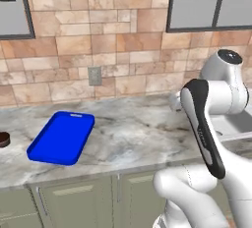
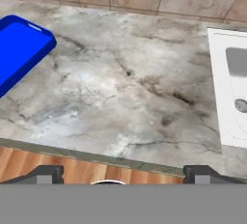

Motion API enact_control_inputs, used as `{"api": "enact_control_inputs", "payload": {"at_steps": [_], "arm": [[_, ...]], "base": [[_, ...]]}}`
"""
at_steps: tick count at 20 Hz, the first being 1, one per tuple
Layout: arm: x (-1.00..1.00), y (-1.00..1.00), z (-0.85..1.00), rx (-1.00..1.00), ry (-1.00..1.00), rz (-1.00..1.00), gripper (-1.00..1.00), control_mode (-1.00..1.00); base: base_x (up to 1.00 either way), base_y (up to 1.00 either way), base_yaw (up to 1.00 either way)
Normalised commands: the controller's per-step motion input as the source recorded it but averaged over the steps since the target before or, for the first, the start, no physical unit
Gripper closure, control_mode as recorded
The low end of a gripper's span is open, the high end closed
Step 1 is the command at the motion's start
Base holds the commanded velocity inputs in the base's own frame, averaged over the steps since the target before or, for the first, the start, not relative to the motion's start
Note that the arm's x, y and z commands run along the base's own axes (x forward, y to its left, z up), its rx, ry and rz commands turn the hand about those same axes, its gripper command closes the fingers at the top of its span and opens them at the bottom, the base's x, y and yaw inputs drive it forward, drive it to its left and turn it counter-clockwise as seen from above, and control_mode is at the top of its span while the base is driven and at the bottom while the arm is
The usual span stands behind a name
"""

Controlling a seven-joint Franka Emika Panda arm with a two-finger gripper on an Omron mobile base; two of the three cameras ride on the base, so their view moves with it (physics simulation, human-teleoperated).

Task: Place the bowl with donut and the cupcake onto the tray.

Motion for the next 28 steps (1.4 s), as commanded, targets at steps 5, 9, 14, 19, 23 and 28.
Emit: {"api": "enact_control_inputs", "payload": {"at_steps": [5,9,14,19,23,28], "arm": [[0.0,0.0,0.0,0.0,0.0,0.0,-1.0,1.0],[0.0,0.0,0.0,0.0,0.0,0.0,-1.0,1.0],[0.0,0.0,0.0,0.0,0.0,0.0,-1.0,1.0],[0.0,0.0,0.0,0.0,0.0,0.0,-1.0,1.0],[0.0,0.0,0.0,0.0,0.0,0.0,-1.0,1.0],[0.0,0.0,0.0,0.0,0.0,0.0,-1.0,1.0]], "base": [[-0.85,-0.17,0.01],[-0.5,0.31,0.0],[-0.31,0.88,0.0],[-0.19,1.0,0.0],[-0.08,1.0,0.0],[-0.03,0.96,0.0]]}}
